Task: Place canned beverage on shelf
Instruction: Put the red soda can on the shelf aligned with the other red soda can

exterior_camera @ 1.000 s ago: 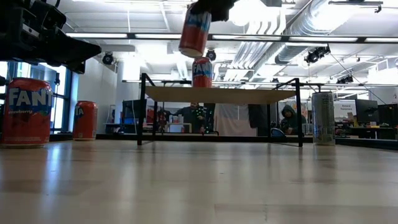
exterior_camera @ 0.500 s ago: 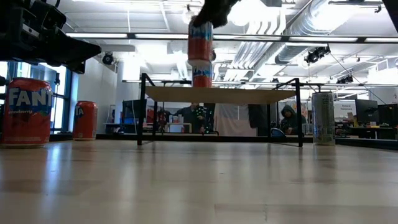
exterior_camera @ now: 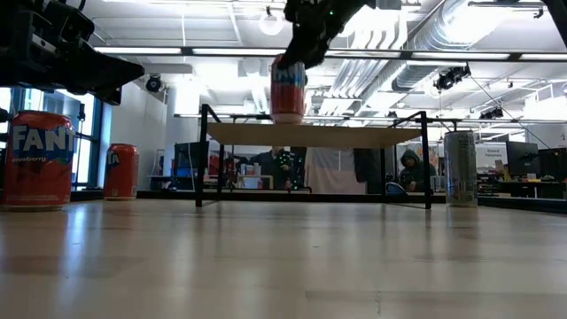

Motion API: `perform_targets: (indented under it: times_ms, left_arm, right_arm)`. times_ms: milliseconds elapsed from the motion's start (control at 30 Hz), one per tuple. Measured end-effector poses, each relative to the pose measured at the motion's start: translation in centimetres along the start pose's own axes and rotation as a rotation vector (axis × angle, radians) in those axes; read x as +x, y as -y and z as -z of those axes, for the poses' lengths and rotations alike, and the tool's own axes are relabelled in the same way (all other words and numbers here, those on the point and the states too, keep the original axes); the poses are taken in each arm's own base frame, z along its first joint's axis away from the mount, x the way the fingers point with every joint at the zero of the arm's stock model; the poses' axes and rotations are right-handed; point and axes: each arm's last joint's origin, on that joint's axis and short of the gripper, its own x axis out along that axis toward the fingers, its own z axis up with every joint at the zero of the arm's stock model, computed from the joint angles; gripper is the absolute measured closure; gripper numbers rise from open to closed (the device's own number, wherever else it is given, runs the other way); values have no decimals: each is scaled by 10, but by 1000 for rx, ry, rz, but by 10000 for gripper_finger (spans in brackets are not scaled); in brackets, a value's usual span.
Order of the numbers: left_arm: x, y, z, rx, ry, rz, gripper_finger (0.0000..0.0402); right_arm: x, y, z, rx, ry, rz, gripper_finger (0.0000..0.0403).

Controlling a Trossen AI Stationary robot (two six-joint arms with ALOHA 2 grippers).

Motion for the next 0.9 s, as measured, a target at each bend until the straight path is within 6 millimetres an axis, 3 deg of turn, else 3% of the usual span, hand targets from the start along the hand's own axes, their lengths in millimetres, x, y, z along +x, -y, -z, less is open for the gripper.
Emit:
perform_targets:
  times_ms: [300,900]
  left_arm:
    - [0,0,0,0,0,0,398]
    - [0,0,0,0,0,0,398]
  right_arm:
    - [3,14,11,65,-15,-29,114]
    - [4,8,9,47,-11,-46,96]
